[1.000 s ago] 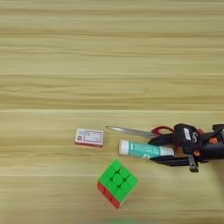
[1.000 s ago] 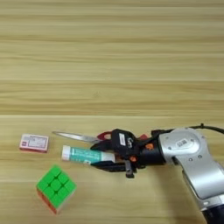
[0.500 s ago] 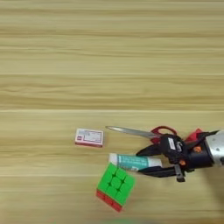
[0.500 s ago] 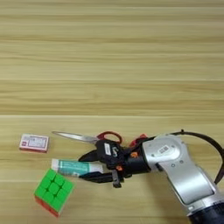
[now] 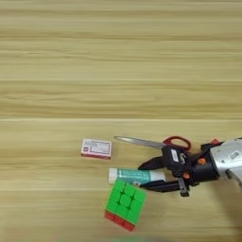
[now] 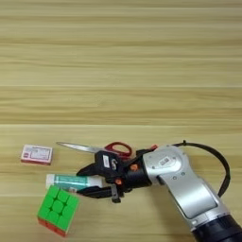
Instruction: Move the objects on the table
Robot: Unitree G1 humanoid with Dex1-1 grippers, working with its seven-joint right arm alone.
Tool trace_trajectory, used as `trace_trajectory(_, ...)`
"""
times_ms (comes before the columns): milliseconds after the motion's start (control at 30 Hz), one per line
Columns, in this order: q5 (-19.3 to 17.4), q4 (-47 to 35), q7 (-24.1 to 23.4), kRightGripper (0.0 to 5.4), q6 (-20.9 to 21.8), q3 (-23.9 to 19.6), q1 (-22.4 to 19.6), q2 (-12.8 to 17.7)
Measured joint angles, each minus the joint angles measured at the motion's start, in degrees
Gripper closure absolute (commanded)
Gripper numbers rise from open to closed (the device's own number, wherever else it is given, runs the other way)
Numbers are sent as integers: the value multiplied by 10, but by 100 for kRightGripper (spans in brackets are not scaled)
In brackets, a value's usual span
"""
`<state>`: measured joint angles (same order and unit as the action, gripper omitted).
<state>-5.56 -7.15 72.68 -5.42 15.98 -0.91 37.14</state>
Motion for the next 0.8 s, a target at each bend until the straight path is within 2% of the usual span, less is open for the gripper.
trace_trajectory(33, 0, 0, 0, 342, 0, 1, -1, 0)
trace_trajectory(500, 5, 3, 0, 162, -1, 3, -4, -7)
trace_trajectory(800, -66, -39, 2, 45, -33, -65, -29, -4)
